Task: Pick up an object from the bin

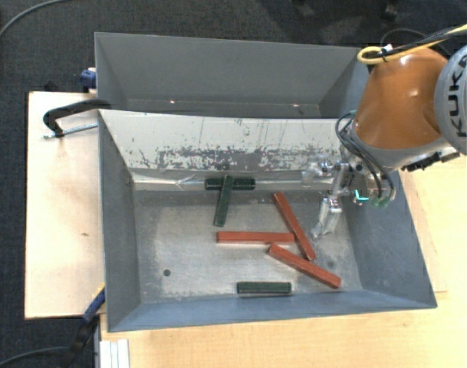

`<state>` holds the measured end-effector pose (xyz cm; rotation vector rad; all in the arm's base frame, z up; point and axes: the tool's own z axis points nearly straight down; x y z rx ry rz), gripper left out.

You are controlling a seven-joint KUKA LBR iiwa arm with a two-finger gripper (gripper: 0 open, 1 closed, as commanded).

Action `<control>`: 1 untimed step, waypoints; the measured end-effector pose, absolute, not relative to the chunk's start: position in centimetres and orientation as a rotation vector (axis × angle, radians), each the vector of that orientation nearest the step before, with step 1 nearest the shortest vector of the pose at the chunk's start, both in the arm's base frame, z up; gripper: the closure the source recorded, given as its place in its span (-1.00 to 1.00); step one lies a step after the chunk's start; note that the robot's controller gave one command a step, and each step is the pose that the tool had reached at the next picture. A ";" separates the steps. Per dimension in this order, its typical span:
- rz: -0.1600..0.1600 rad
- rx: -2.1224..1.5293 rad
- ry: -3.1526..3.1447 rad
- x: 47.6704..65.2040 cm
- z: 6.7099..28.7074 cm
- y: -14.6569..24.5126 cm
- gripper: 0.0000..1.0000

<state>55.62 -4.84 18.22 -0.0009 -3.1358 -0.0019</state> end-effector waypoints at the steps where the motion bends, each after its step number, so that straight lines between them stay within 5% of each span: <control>1: -0.005 0.574 -3.083 52.5 6.8 0.2 -1.00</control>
Offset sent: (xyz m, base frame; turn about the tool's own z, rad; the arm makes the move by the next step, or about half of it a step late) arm -0.0305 0.0481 -0.1122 -0.3672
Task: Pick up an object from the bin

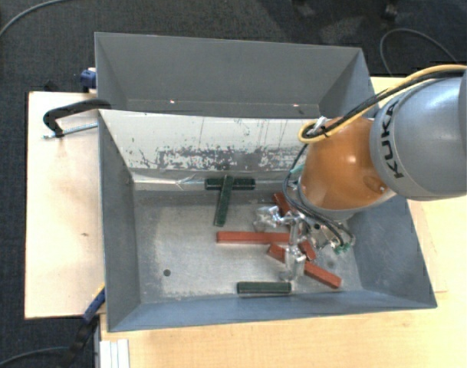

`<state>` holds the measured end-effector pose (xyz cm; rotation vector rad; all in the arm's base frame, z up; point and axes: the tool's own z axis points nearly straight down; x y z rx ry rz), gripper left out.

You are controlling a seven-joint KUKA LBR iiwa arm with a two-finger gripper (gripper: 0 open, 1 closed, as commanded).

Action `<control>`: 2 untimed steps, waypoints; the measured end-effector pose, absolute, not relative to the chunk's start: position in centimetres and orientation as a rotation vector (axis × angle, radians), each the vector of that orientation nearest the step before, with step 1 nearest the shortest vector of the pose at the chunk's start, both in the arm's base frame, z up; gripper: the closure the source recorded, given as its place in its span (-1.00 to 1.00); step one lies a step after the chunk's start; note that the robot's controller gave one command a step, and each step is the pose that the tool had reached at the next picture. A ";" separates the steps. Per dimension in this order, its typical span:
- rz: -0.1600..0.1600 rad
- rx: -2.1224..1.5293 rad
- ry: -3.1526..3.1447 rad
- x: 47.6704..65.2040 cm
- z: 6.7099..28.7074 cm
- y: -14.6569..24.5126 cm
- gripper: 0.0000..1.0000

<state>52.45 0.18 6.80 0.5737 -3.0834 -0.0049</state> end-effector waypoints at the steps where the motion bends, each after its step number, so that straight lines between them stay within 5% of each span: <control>1: -0.001 0.572 -3.090 52.6 7.1 0.1 1.00; 2: 0.000 0.652 -3.089 55.2 19.9 3.6 1.00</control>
Offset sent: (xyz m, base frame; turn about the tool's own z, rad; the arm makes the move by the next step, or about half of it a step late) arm 0.0000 0.0000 0.0000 0.0000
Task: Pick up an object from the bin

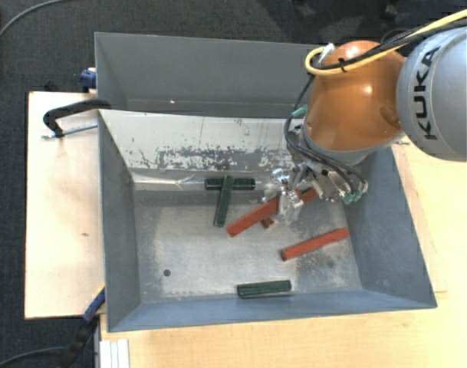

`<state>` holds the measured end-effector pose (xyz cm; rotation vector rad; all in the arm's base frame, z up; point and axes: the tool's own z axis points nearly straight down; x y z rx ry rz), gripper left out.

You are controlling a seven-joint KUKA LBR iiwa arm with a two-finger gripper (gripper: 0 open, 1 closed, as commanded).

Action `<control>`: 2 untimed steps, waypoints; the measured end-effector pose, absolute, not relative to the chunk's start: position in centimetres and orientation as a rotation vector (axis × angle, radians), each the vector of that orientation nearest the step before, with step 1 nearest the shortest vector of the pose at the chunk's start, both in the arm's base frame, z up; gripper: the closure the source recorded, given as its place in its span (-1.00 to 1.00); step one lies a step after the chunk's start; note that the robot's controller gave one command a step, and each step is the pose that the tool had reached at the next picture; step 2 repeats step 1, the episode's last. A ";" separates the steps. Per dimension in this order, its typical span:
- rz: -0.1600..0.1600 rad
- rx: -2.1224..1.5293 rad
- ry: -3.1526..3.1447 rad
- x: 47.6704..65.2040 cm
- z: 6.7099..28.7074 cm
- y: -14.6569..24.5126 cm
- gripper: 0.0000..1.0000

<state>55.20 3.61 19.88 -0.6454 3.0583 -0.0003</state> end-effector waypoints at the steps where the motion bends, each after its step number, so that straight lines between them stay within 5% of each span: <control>1: -0.003 -0.675 3.050 57.5 34.0 3.4 1.00; 2: -0.003 -0.675 3.050 57.5 34.0 3.4 1.00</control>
Offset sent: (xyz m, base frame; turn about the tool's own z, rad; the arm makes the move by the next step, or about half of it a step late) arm 0.0204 -0.0029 0.1348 -0.0209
